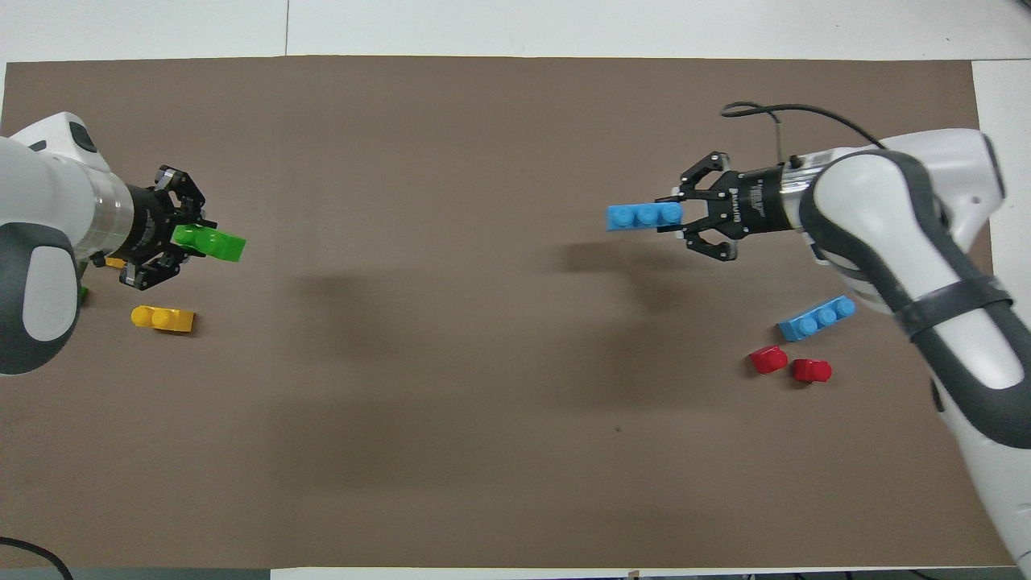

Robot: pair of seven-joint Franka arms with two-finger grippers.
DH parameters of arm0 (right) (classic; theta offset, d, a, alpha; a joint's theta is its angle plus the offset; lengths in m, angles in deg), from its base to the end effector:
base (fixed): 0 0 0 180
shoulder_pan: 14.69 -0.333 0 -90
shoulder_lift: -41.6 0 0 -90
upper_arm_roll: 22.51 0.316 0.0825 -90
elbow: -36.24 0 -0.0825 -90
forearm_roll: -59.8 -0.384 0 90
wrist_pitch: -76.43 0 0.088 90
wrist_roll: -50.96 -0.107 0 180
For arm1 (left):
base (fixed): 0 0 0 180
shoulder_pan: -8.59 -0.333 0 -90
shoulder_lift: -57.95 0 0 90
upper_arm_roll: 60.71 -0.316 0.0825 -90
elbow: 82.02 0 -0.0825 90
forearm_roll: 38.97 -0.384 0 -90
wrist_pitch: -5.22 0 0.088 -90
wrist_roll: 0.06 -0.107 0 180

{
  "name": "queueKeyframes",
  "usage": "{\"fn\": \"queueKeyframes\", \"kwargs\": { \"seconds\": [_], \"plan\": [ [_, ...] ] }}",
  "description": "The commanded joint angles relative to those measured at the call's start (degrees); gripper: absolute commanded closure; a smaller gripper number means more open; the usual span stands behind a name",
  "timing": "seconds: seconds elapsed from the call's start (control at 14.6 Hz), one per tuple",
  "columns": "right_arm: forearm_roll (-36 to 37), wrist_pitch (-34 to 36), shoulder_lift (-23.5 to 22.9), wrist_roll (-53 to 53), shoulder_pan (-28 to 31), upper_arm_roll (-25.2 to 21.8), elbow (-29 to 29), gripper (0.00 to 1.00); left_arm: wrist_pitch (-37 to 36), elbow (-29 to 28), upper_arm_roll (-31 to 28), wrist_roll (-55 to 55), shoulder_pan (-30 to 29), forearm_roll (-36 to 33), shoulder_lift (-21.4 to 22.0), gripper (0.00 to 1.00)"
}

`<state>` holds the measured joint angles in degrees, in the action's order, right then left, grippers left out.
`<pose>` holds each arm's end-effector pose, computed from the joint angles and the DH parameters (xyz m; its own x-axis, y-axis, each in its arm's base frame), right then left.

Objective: Remove green block with left arm and hold with right
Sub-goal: 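Lower the blue brick onto the table and open the right gripper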

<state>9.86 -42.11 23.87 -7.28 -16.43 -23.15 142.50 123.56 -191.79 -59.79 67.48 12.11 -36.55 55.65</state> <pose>0.6262 0.0522 0.3630 0.1247 -0.7396 -0.6614 -0.9899 -0.0478 -0.1331 0.5792 -0.0471 0.4809 0.4360 0.8999 0.0048 0.8937 -0.4336 0.1158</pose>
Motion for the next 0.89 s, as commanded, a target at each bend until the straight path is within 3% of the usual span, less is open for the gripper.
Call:
{"fn": "queueKeyframes", "kwargs": {
  "seconds": [0.0, 0.34, 0.55, 0.82],
  "plan": [
    [2.8, 4.3, 0.5, 6.4, 7.5, 0.9, 2.1, 1.0, 0.6, -0.5, 0.6, -6.8, -2.9, 1.2, -0.9, 1.0],
    [5.7, 5.4, -2.6, 8.5, 12.4, 1.0, 2.6, 1.0, 6.5, -0.5, 0.5, -16.3, -7.1, 1.2, -6.1, 1.0],
    [5.3, 3.6, -5.3, 12.9, 12.6, 1.0, 2.6, 1.0, 11.1, -0.6, 0.4, -19.2, -8.8, 1.0, -9.6, 1.0],
    [4.4, -0.1, -5.1, 13.6, 11.8, 1.2, 5.4, 1.0, 17.2, -0.3, 0.3, -20.3, -9.4, 0.6, -15.3, 1.0]
  ]
}}
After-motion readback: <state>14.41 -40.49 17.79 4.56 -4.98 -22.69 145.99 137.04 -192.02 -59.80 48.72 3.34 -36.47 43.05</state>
